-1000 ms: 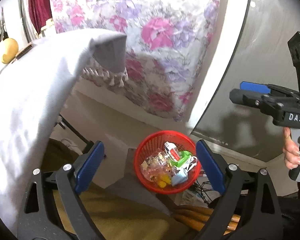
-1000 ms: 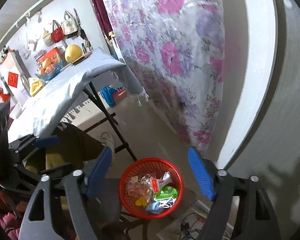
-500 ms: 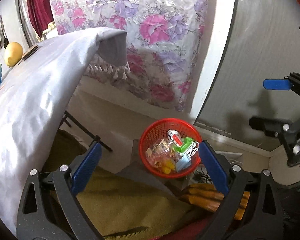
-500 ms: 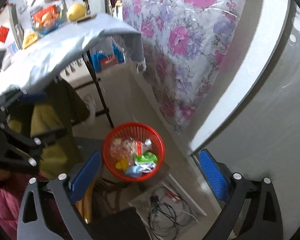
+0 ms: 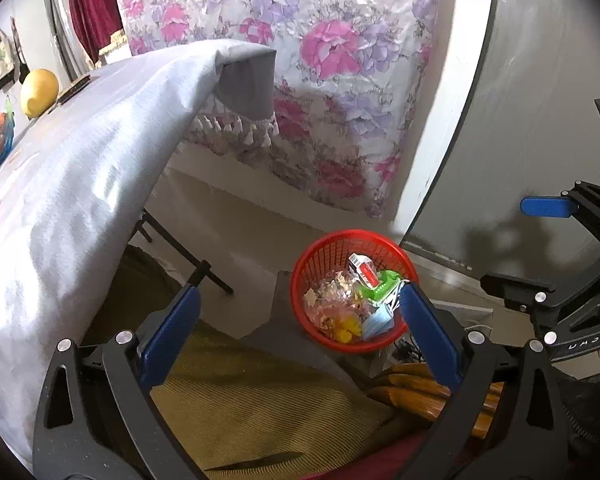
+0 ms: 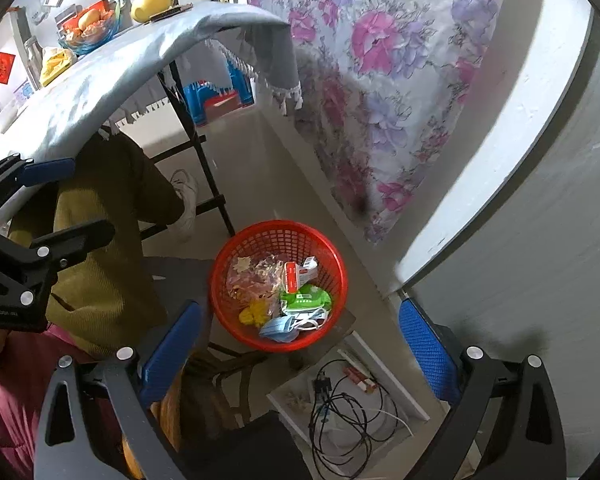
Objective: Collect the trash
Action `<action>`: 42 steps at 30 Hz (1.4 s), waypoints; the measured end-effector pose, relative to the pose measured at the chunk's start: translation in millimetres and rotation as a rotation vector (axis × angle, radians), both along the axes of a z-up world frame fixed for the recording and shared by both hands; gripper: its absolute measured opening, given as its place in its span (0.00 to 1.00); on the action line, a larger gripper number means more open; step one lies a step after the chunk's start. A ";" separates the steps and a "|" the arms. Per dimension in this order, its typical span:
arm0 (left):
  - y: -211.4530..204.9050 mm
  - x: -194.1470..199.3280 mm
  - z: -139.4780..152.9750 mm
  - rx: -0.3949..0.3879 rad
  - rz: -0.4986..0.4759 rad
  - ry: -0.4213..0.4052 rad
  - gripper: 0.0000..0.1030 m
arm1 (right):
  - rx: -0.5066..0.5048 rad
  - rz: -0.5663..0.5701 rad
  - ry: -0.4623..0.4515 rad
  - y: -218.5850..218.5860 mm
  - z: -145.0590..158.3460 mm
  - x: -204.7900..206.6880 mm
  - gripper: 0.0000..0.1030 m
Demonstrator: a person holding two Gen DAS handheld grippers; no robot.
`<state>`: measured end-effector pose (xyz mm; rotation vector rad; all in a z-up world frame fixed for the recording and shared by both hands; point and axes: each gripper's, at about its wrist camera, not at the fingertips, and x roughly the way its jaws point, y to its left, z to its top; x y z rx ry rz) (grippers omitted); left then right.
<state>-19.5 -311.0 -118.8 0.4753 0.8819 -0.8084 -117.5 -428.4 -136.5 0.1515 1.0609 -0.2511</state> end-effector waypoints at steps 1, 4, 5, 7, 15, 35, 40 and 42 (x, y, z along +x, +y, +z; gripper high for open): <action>-1.7 0.1 -1.8 0.008 -0.002 0.003 0.93 | 0.008 0.001 0.004 -0.4 -2.6 0.5 0.94; -6.1 -0.3 -6.6 0.030 -0.010 0.006 0.93 | 0.025 -0.003 0.012 -3.2 -9.4 1.8 0.94; -7.3 -0.8 -7.6 0.036 -0.012 0.007 0.93 | 0.030 -0.004 0.013 -3.4 -10.8 1.5 0.94; -9.0 -1.5 -9.5 0.046 -0.015 0.006 0.93 | 0.041 -0.007 0.017 -4.9 -13.5 0.8 0.94; -12.8 -4.3 -11.7 0.062 -0.030 0.001 0.93 | 0.048 -0.007 0.019 -6.6 -16.2 0.6 0.94; -10.5 0.3 -15.6 0.069 -0.011 0.025 0.93 | 0.045 -0.002 0.029 -4.0 -18.5 2.0 0.94; -10.4 0.4 -15.1 0.065 -0.011 0.020 0.93 | 0.045 -0.003 0.029 -3.9 -18.5 2.1 0.94; -10.1 0.8 -15.3 0.064 -0.009 0.021 0.93 | 0.046 -0.003 0.028 -4.2 -18.6 2.1 0.94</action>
